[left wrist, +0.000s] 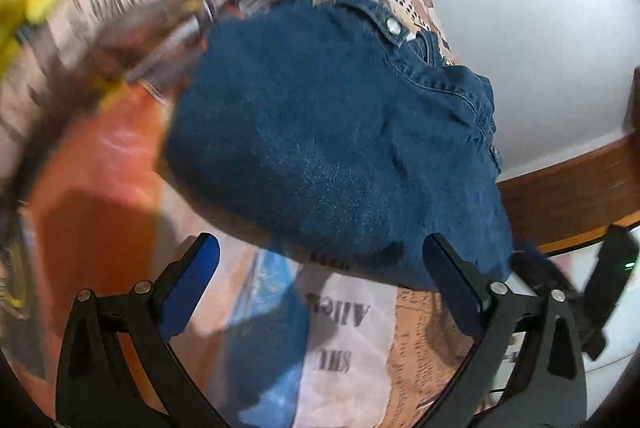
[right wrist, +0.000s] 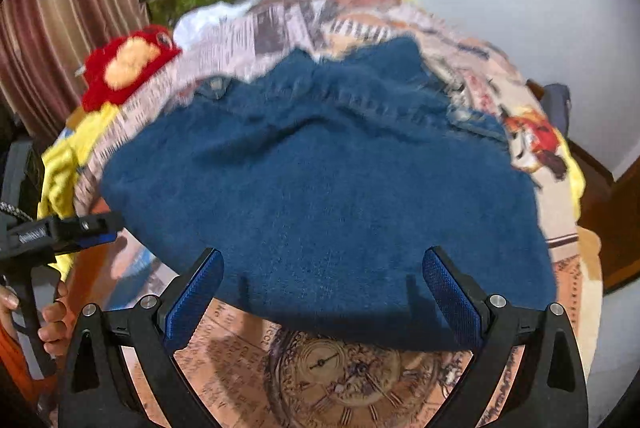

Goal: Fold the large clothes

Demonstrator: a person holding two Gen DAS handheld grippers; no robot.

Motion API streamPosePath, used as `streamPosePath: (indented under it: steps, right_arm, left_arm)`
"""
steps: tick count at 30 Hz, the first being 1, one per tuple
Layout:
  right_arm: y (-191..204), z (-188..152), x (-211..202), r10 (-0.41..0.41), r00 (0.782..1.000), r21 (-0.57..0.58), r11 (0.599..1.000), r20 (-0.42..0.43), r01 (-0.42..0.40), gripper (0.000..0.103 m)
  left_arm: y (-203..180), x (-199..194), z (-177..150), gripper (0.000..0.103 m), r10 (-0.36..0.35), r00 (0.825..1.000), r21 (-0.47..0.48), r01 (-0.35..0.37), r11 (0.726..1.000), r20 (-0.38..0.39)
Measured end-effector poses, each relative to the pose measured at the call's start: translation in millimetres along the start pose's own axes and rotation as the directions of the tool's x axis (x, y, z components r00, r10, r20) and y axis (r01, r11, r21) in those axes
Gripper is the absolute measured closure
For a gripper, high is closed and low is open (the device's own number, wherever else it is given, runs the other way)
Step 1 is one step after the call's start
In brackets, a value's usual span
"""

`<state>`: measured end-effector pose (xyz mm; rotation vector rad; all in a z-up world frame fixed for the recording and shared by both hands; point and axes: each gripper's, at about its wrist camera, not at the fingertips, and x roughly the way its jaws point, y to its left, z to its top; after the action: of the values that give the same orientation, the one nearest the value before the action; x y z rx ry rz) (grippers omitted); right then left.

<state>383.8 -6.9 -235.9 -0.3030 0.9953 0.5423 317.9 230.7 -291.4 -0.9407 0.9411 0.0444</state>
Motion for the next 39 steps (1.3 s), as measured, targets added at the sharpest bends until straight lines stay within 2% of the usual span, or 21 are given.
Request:
streamPosePath:
  steps: [5, 8, 10, 11, 14, 18, 21, 26, 31, 34, 36, 39]
  right_arm:
    - [-12.7, -0.8, 43.8, 0.031, 0.994, 0.043, 0.999, -0.101, -0.027, 0.004]
    - [-15.9, 0.2, 48.7, 0.044, 0.996, 0.047, 0.998, -0.082, -0.040, 0.001]
    - [-16.1, 0.6, 51.5, 0.045, 0.996, 0.042, 0.998, -0.076, -0.042, 0.000]
    - [-16.3, 0.5, 52.5, 0.047, 0.996, 0.043, 0.998, -0.074, -0.044, 0.000]
    - [-16.5, 0.7, 52.7, 0.047, 0.996, 0.042, 0.998, -0.073, -0.044, 0.000]
    - [-12.5, 2.3, 49.9, 0.045, 0.995, 0.034, 0.999, -0.093, -0.042, 0.000]
    - [-9.5, 4.5, 43.0, 0.048, 0.993, 0.029, 0.999, -0.104, -0.046, 0.000]
    - [-1.8, 15.0, 24.4, 0.074, 0.994, 0.012, 0.997, -0.078, -0.073, 0.000]
    - [14.2, 37.1, 15.4, 0.090, 0.995, 0.006, 0.996, -0.031, -0.090, 0.000]
    - [32.0, 46.7, 28.7, 0.128, 0.990, 0.004, 0.992, -0.058, -0.128, 0.000]
    - [46.6, 49.0, 44.2, 0.149, 0.984, -0.012, 0.989, -0.100, -0.150, 0.000]
    - [64.7, 42.5, 71.5, 0.161, 0.973, -0.027, 0.986, -0.164, -0.168, 0.000]
  left_arm:
    - [9.8, 25.6, 8.7, 0.002, -0.101, 0.995, -0.094, 0.100, 0.991, -0.005]
    - [6.1, 31.7, 19.8, 0.008, -0.130, 0.990, -0.091, 0.134, 0.987, 0.049]
    - [5.4, 37.8, 27.8, 0.012, -0.110, 0.991, -0.098, 0.117, 0.988, 0.077]
    - [5.9, 39.8, 31.0, 0.018, -0.102, 0.991, -0.107, 0.111, 0.988, 0.085]
    - [5.9, 43.8, 42.7, 0.044, -0.017, 0.993, -0.131, 0.032, 0.991, 0.117]
    - [-1.0, 34.7, 49.0, 0.053, 0.004, 0.990, -0.094, 0.009, 0.996, 0.141]
    - [-22.0, 6.6, 46.5, 0.062, -0.014, 0.976, 0.016, 0.010, 1.000, 0.215]
    - [-56.1, -43.9, 48.3, 0.066, -0.023, 0.945, 0.130, -0.021, 0.991, 0.326]
    - [-92.5, -98.7, 40.5, 0.066, -0.005, 0.883, 0.244, -0.124, 0.962, 0.470]
    - [-108.7, -112.2, 30.4, 0.066, 0.014, 0.859, 0.305, -0.197, 0.932, 0.512]
    - [-119.9, -114.2, 24.0, 0.066, 0.024, 0.853, 0.345, -0.237, 0.908, 0.522]
    - [-126.6, -104.7, 23.7, 0.066, 0.033, 0.865, 0.377, -0.252, 0.891, 0.501]
